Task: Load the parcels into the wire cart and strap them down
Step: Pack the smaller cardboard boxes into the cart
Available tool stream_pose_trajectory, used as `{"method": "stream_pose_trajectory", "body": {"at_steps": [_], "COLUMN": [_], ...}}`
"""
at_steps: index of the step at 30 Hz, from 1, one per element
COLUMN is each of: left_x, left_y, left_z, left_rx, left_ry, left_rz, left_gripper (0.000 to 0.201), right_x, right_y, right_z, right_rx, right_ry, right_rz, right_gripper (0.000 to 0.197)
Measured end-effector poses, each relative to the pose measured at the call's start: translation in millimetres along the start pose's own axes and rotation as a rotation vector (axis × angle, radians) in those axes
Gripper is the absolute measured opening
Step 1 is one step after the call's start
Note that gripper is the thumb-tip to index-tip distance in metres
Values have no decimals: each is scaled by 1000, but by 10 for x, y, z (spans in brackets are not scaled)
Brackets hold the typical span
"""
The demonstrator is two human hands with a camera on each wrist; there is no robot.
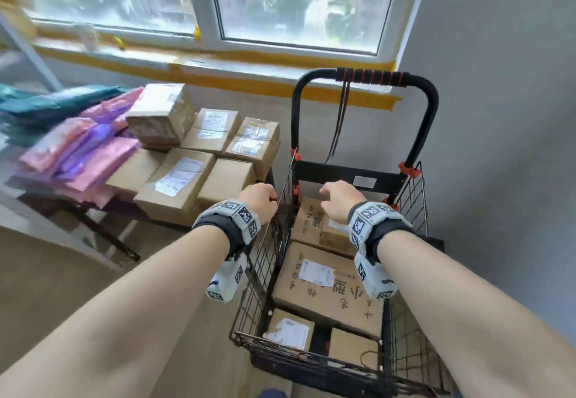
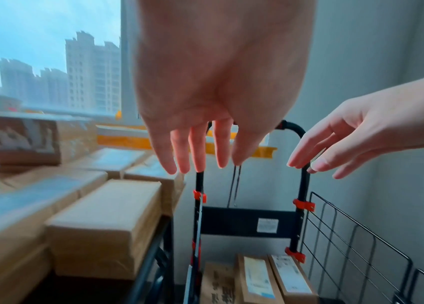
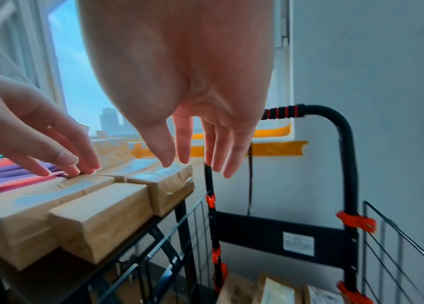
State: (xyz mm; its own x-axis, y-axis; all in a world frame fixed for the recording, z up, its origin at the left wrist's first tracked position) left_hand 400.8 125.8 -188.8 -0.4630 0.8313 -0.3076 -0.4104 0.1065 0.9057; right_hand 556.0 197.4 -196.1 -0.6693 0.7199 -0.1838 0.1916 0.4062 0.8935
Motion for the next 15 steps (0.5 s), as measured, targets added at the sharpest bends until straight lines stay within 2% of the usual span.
{"method": "stream_pose_trajectory", "body": {"at_steps": [7, 15], "left_x": [-192, 404], "left_y": [1028, 1802], "left_z": [-929, -2069], "left_rx": [67, 0], "left_ry": [120, 192], "left_rz": [162, 229], "left_gripper": [33, 35], "right_x": [398, 1424], "right_y": [221, 174], "right_z": [-1232, -2339], "right_rx": [-79, -106], "right_ry": [165, 219], "right_rz": [-9, 25], "right_gripper": [33, 37]}}
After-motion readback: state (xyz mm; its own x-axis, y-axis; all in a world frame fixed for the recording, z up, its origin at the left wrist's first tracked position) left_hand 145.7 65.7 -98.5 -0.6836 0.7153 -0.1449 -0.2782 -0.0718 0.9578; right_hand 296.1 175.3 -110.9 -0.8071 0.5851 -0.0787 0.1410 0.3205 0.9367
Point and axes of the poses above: each hand's wrist, its own x-axis towards the middle knuckle, its own y-axis out of the back of the hand, z = x × y, the point moved 8 cm from there along x, towards the middle knuckle, and after that the axes turned 13 degrees about y, right-handed, at the moved point
